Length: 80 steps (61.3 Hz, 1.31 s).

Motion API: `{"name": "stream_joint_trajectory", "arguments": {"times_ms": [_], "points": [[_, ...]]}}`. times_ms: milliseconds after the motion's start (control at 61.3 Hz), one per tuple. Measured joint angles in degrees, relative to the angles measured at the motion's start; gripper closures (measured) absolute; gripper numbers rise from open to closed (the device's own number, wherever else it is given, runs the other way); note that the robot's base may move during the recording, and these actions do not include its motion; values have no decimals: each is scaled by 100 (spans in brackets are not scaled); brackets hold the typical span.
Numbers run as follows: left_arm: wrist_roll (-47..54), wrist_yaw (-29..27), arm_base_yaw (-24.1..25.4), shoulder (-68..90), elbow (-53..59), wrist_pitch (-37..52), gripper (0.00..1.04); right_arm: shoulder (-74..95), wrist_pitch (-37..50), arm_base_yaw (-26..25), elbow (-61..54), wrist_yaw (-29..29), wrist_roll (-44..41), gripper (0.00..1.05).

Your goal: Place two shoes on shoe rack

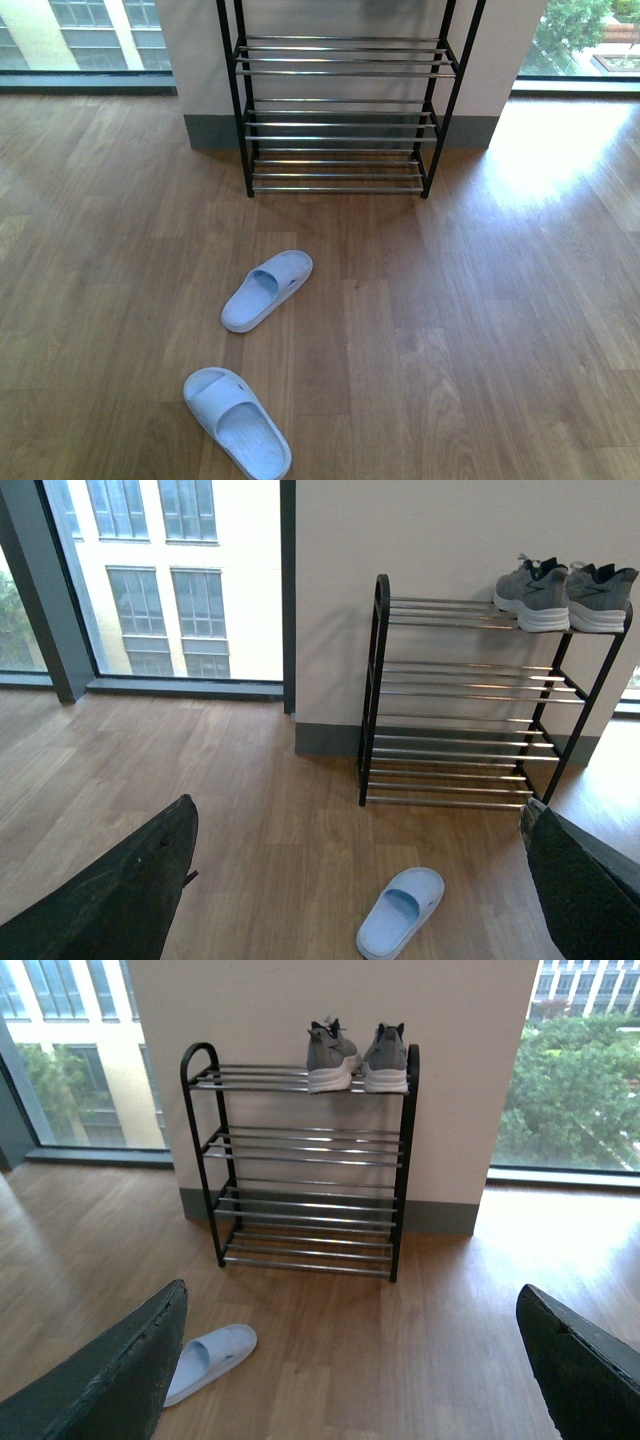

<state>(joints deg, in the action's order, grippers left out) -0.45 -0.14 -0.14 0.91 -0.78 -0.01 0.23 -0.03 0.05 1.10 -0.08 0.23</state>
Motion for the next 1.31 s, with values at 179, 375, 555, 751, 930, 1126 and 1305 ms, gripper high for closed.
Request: {"name": "stream_joint_trajectory", "arguments": {"times_ms": [179, 375, 555, 751, 930, 1126, 1305], "points": [[0, 0, 0, 0, 0, -2, 9, -7, 0, 0, 0, 4, -2, 9], [0, 2, 0, 0, 0, 0, 9, -7, 0, 0, 0, 2, 0, 9], [0, 11, 0, 0, 0, 0, 9, -7, 0, 0, -2, 7, -2, 9], [2, 13, 0, 0, 0, -2, 9, -7, 0, 2, 0, 7, -4, 9], [2, 11, 0, 0, 0, -2, 9, -7, 0, 2, 0, 11, -4, 9], [2, 13, 0, 0, 0, -2, 9, -7, 0, 2, 0, 11, -4, 9], [2, 13, 0, 0, 0, -2, 9, -7, 0, 2, 0, 9, -4, 9]]}}
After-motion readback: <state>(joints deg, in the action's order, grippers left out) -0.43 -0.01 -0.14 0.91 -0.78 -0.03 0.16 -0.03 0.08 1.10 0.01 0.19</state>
